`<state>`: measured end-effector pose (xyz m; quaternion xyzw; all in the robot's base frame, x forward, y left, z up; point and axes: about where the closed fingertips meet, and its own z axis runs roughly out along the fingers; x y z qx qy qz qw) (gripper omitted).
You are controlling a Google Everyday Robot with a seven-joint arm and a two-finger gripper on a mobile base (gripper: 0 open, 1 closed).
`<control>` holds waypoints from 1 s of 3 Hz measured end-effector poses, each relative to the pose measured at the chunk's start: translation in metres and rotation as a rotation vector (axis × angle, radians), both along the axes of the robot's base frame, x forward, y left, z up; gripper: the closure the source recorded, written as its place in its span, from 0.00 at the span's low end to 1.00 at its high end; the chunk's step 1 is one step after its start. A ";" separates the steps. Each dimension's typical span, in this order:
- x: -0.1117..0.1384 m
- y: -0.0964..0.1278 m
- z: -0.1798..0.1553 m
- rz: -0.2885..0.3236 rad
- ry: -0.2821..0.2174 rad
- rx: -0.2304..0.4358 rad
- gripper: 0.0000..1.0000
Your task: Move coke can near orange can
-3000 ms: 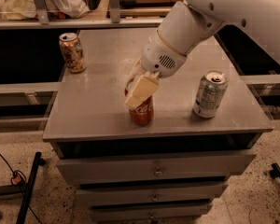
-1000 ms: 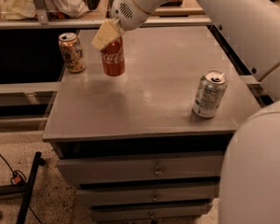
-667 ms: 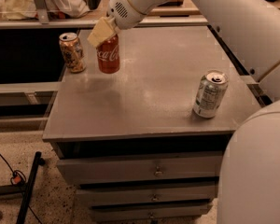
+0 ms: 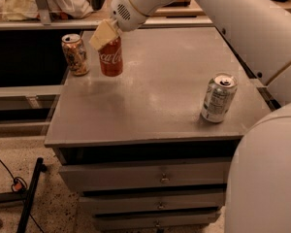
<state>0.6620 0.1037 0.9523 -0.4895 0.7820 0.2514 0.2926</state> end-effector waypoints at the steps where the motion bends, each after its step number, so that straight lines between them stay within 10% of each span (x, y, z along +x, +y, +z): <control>1: 0.011 0.027 -0.009 0.022 -0.008 0.028 1.00; 3: 0.020 0.056 -0.043 0.026 0.052 0.017 0.82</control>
Offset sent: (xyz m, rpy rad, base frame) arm 0.0237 0.0644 -0.0448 0.0404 0.0602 0.0442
